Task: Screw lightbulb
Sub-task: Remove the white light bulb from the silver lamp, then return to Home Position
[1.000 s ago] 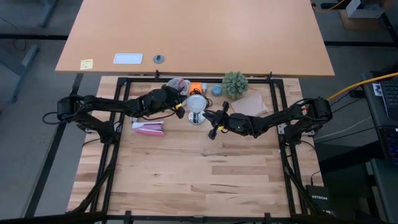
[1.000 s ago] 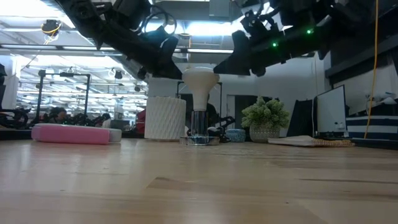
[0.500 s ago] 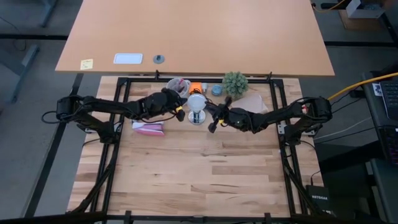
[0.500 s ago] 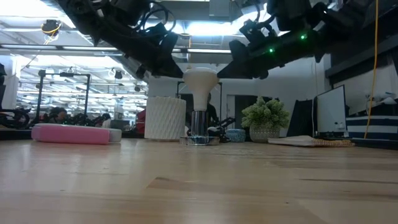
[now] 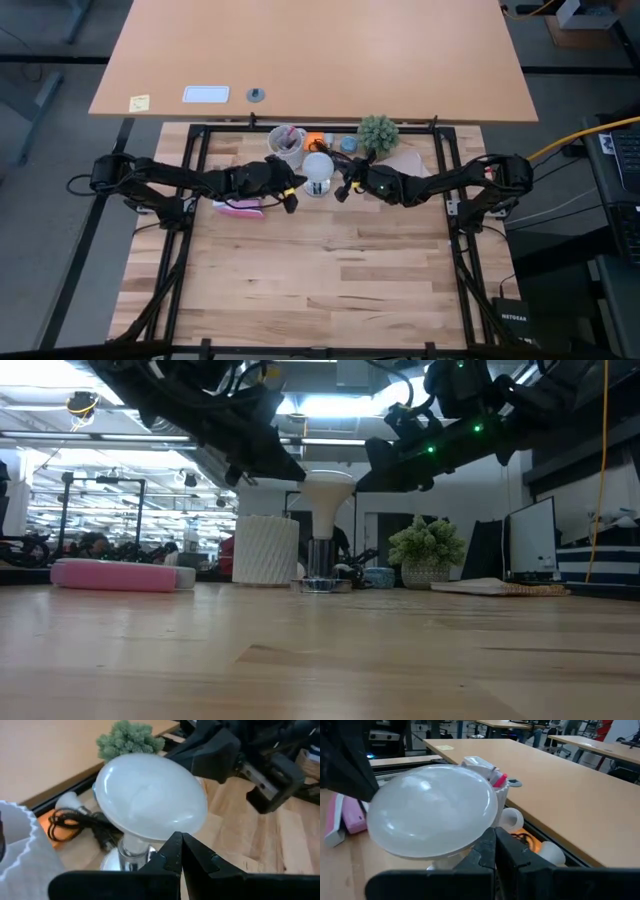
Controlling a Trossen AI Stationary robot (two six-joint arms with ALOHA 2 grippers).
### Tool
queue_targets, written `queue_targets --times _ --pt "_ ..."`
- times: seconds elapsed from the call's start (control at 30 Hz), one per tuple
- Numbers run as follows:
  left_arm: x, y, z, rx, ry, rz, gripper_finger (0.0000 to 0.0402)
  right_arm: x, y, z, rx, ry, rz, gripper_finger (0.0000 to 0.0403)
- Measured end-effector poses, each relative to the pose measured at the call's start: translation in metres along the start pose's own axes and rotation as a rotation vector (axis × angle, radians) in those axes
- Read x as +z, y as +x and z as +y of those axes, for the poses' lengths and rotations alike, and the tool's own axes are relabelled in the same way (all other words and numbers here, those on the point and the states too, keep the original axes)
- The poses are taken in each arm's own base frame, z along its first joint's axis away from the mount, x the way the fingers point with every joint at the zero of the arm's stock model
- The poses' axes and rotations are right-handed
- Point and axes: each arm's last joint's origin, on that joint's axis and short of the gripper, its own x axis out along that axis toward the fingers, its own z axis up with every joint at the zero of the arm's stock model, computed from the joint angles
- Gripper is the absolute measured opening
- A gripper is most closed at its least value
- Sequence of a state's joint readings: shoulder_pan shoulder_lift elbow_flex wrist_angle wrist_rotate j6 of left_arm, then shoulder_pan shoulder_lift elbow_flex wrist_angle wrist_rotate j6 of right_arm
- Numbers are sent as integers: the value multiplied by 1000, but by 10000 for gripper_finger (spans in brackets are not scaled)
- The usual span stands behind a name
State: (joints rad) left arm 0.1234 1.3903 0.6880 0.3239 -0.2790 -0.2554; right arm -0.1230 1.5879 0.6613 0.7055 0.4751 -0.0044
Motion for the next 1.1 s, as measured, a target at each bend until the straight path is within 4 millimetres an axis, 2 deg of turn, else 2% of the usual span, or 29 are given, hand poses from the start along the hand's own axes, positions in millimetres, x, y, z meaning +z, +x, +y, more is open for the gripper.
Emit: queue_targets --times 0.33,0.93,1.0,1.1 --pt "1 0 0 12 16 -18 1 0 1 -3 -22 2 -1 3" --pt "18 -1 -1 38 39 -189 1 9 1 -4 -49 -7 -84 3" --pt "16 -1 -3 22 24 -170 1 5 -1 2 -5 -10 -48 3" --pt "9 -2 -11 -122 -11 -94 1 -4 -9 18 137 -15 44 3"
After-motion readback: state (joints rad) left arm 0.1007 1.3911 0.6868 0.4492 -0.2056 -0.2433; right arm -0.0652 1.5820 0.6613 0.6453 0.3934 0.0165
